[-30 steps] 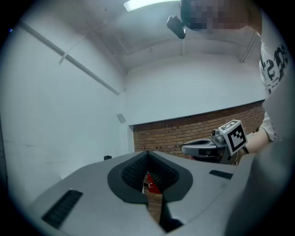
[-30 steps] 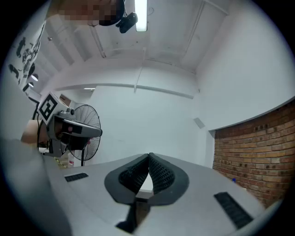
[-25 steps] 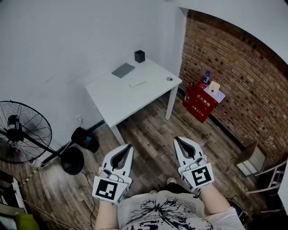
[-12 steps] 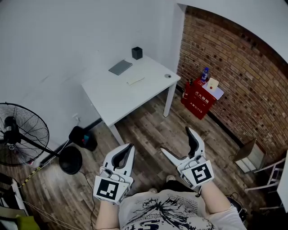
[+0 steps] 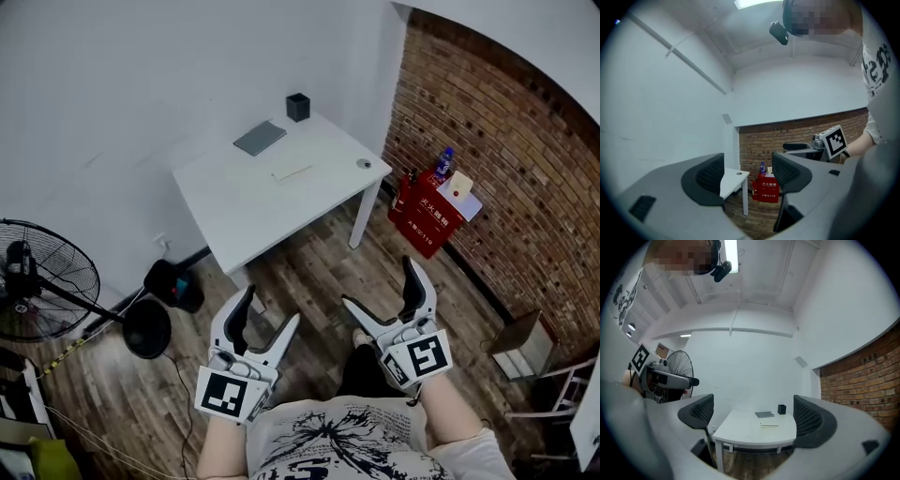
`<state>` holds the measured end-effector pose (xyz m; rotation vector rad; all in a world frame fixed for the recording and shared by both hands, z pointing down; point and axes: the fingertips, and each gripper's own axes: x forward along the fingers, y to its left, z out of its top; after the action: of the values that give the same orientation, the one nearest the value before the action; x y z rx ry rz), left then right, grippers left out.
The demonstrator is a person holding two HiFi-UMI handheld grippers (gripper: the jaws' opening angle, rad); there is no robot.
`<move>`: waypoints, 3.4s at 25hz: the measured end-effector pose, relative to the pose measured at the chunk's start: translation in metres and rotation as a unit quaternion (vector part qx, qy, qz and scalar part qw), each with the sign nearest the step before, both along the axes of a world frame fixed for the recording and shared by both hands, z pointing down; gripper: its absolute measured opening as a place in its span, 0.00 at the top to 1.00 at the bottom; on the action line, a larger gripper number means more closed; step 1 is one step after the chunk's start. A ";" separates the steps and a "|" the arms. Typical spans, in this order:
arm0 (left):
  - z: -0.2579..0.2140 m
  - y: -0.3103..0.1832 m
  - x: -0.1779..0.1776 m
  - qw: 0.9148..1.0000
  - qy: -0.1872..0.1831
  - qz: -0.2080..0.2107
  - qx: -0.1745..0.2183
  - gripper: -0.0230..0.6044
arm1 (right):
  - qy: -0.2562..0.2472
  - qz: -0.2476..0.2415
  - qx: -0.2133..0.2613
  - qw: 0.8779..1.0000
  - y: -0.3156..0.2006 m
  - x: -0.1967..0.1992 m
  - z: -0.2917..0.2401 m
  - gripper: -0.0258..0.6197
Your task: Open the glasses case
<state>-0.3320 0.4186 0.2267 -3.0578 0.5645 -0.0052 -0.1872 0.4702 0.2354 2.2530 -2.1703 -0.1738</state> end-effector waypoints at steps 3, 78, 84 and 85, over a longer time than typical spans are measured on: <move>0.010 -0.028 0.026 1.000 -0.010 -0.028 0.002 0.47 | -0.002 -0.016 -0.002 1.000 -0.032 0.034 0.010 0.13; 0.382 -0.511 0.349 0.846 -0.475 -0.094 -0.226 0.47 | 0.285 -0.478 -0.463 0.690 -0.623 0.266 0.355 0.27; 0.380 -0.513 0.351 0.852 -0.450 -0.098 -0.248 0.47 | 0.315 -0.492 -0.465 0.665 -0.623 0.262 0.362 0.36; 0.380 -0.513 0.351 0.852 -0.450 -0.097 -0.250 0.47 | 0.321 -0.492 -0.465 0.663 -0.624 0.261 0.362 0.37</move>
<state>0.0186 -0.0945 0.6066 -2.8693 0.8437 -1.7086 0.0734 -0.1538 0.5976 0.2766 -1.9973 0.1251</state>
